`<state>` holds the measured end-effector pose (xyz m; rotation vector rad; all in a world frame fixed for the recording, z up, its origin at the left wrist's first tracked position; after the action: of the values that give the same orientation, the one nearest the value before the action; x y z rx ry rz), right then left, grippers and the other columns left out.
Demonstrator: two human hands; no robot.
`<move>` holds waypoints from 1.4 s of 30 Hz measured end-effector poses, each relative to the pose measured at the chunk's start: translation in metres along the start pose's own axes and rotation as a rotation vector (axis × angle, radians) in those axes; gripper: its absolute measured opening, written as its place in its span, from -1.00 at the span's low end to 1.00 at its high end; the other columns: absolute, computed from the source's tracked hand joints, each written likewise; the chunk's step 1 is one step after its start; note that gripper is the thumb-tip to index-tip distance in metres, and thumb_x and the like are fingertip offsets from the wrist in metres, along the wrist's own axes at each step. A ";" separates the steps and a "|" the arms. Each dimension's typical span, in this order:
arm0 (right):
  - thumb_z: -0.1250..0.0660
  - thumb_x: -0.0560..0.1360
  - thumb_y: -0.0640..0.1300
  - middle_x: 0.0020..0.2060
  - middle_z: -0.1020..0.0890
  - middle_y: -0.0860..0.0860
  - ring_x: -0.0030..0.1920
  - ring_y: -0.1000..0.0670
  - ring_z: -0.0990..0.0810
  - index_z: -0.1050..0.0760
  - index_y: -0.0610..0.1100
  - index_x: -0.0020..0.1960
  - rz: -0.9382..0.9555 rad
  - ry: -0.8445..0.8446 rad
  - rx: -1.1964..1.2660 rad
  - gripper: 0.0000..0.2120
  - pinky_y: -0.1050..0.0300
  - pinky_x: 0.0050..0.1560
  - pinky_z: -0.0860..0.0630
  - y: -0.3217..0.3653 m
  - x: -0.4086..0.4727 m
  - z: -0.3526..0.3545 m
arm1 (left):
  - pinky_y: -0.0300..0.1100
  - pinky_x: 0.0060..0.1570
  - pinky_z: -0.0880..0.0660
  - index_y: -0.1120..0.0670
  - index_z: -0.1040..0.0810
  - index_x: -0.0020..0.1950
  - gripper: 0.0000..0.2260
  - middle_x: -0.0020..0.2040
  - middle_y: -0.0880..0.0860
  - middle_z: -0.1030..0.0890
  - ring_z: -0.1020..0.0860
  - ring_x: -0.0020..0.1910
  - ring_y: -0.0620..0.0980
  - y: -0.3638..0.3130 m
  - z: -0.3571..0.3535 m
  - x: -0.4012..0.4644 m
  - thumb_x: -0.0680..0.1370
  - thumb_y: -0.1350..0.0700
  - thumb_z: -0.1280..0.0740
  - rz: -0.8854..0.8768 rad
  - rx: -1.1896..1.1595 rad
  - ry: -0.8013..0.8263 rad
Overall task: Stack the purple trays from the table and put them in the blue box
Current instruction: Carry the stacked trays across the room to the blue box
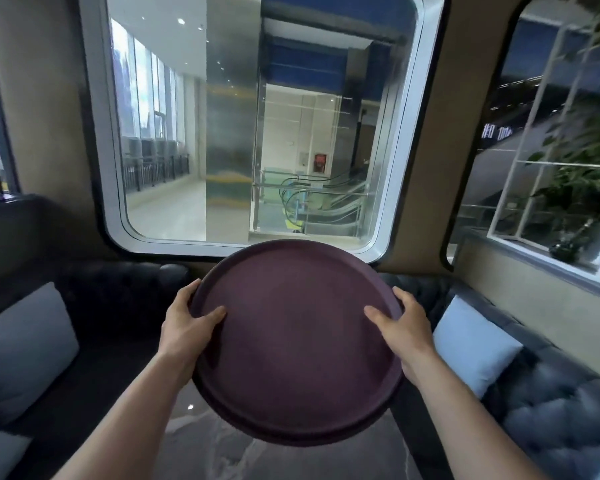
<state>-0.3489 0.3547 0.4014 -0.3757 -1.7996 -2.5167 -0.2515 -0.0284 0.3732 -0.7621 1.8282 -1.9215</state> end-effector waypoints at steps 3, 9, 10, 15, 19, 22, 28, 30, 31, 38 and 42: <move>-0.57 0.36 -0.01 0.43 -0.43 -0.01 0.35 -0.11 -0.48 -0.26 0.06 0.53 -0.019 -0.026 -0.022 -0.17 -0.15 0.32 -0.49 0.005 -0.030 0.004 | 0.03 0.15 -0.57 -0.19 -0.44 0.42 -0.37 0.14 -0.10 -0.62 -0.61 0.09 -0.04 0.000 0.012 -0.011 0.40 0.15 -0.54 0.018 -0.015 0.045; -0.61 0.31 -0.08 0.38 -0.46 0.02 0.26 -0.06 -0.52 -0.29 0.02 0.52 -0.067 -0.136 -0.056 -0.14 -0.03 0.23 -0.53 0.004 -0.079 0.046 | 0.07 0.17 -0.57 -0.13 -0.44 0.43 -0.38 0.20 -0.02 -0.61 -0.62 0.11 0.02 0.002 -0.006 -0.035 0.42 0.18 -0.53 0.039 -0.030 0.153; -0.61 0.31 -0.08 0.37 -0.47 0.03 0.24 -0.05 -0.54 -0.30 0.03 0.52 -0.081 -0.162 -0.058 -0.14 -0.03 0.23 -0.53 0.001 -0.085 0.058 | 0.07 0.17 -0.57 -0.12 -0.44 0.43 -0.38 0.21 -0.02 -0.61 -0.62 0.12 0.03 0.001 -0.017 -0.041 0.42 0.19 -0.52 0.041 -0.045 0.185; -0.63 0.28 -0.11 0.33 -0.52 -0.01 0.23 -0.10 -0.57 -0.34 0.03 0.48 -0.135 -0.322 -0.048 -0.15 -0.13 0.24 -0.55 -0.015 -0.119 0.136 | 0.11 0.16 -0.58 -0.12 -0.45 0.42 -0.40 0.21 0.02 -0.62 -0.63 0.11 0.09 -0.008 -0.084 -0.075 0.43 0.21 -0.51 0.042 -0.083 0.350; -0.64 0.27 -0.15 0.20 -0.62 0.00 0.13 -0.07 -0.63 -0.41 -0.02 0.43 -0.192 -0.477 -0.058 -0.22 -0.05 0.11 -0.61 -0.031 -0.171 0.222 | 0.12 0.16 -0.57 -0.14 -0.46 0.40 -0.39 0.20 0.02 -0.64 -0.64 0.11 0.10 -0.017 -0.159 -0.125 0.40 0.16 -0.53 0.038 -0.077 0.524; -0.64 0.26 -0.17 0.10 -0.65 0.05 -0.02 0.03 -0.65 -0.45 0.01 0.37 -0.222 -0.640 -0.065 -0.26 0.16 -0.14 -0.56 -0.041 -0.231 0.299 | 0.12 0.22 -0.54 -0.09 -0.43 0.45 -0.36 0.26 0.02 -0.61 -0.61 0.17 0.09 -0.028 -0.221 -0.189 0.41 0.17 -0.53 0.011 -0.089 0.693; -0.64 0.23 -0.22 0.14 -0.66 -0.01 0.07 -0.06 -0.67 -0.50 -0.05 0.36 -0.299 -0.976 -0.131 -0.27 -0.01 0.10 -0.62 -0.045 -0.408 0.444 | 0.04 0.25 -0.51 -0.09 -0.43 0.44 -0.39 0.20 -0.01 -0.59 -0.59 0.14 0.07 -0.056 -0.311 -0.375 0.43 0.16 -0.52 0.011 -0.108 1.039; -0.63 0.24 -0.25 0.17 -0.66 -0.04 0.11 -0.08 -0.67 -0.48 -0.12 0.38 -0.334 -1.081 -0.143 -0.26 -0.01 0.17 -0.59 -0.041 -0.480 0.480 | -0.02 0.20 -0.51 -0.04 -0.44 0.44 -0.41 0.19 0.00 -0.59 -0.58 0.10 0.05 -0.067 -0.327 -0.448 0.45 0.18 -0.51 -0.008 -0.119 1.168; -0.63 0.24 -0.25 0.14 -0.67 -0.02 0.08 -0.03 -0.68 -0.49 -0.12 0.37 -0.351 -1.130 -0.156 -0.27 0.05 0.14 -0.60 -0.038 -0.513 0.494 | -0.05 0.16 -0.51 -0.02 -0.45 0.44 -0.42 0.17 0.01 -0.59 -0.58 0.07 0.03 -0.072 -0.331 -0.480 0.45 0.19 -0.51 -0.014 -0.125 1.216; -0.61 0.23 -0.12 0.07 -0.70 0.01 0.09 -0.08 -0.67 -0.53 0.01 0.30 -0.512 -1.520 -0.266 -0.34 -0.10 0.20 -0.58 0.005 -0.791 0.562 | 0.07 0.29 -0.48 -0.01 -0.46 0.44 -0.41 0.28 0.04 -0.60 -0.58 0.21 0.09 -0.102 -0.319 -0.744 0.44 0.21 -0.51 0.029 -0.197 1.581; -0.61 0.24 -0.04 0.13 -0.67 0.00 0.19 -0.10 -0.61 -0.51 0.04 0.35 -0.614 -1.751 -0.374 -0.31 -0.06 0.27 -0.53 0.040 -0.944 0.559 | -0.03 0.30 -0.42 0.00 -0.42 0.47 -0.39 0.30 0.01 -0.56 -0.53 0.22 0.04 -0.119 -0.276 -0.887 0.45 0.23 -0.50 0.040 -0.216 1.787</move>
<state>0.6746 0.7517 0.4110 -3.2010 -1.5148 -2.9010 0.2820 0.7418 0.3797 1.5454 2.6890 -2.4753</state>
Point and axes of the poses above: each hand's wrist, its own x-axis towards the middle knuckle, its own z-axis out of the back of the hand, y = z × x, the point moved 8 cm from there along x, towards the middle knuckle
